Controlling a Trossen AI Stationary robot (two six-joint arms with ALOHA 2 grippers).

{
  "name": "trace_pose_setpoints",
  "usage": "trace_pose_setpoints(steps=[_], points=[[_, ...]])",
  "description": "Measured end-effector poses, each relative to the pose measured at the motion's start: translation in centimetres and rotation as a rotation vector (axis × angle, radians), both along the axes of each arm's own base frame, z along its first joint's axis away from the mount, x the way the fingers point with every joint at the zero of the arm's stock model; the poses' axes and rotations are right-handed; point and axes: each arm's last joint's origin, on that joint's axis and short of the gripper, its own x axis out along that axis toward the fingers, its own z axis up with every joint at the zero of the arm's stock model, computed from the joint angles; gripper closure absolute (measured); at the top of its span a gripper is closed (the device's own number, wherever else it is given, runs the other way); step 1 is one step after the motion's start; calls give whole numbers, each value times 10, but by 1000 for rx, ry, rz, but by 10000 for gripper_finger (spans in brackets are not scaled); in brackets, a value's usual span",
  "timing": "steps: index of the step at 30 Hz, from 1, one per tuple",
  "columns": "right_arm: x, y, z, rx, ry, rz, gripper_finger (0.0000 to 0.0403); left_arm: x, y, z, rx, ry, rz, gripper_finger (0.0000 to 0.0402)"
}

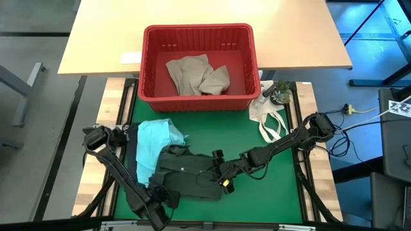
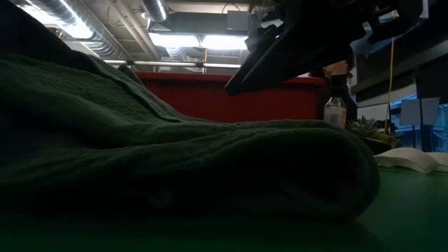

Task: Fold Laundry from Bin
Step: Stack the folded green polo shirt on top of the folded blue shorts

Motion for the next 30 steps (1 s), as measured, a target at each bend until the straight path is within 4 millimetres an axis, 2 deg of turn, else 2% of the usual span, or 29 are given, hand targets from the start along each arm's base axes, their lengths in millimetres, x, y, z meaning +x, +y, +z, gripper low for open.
trace_pose_setpoints(steps=[6, 22, 30], points=[[0, 0, 0, 0, 0, 0, 194, -1, -5, 1, 36, -81, -18, 229], [0, 0, 0, 0, 0, 0, 194, 6, 2, 2, 110, -168, 6, 229], [0, 0, 0, 0, 0, 0, 194, -1, -8, 3, 115, -216, -27, 229]])
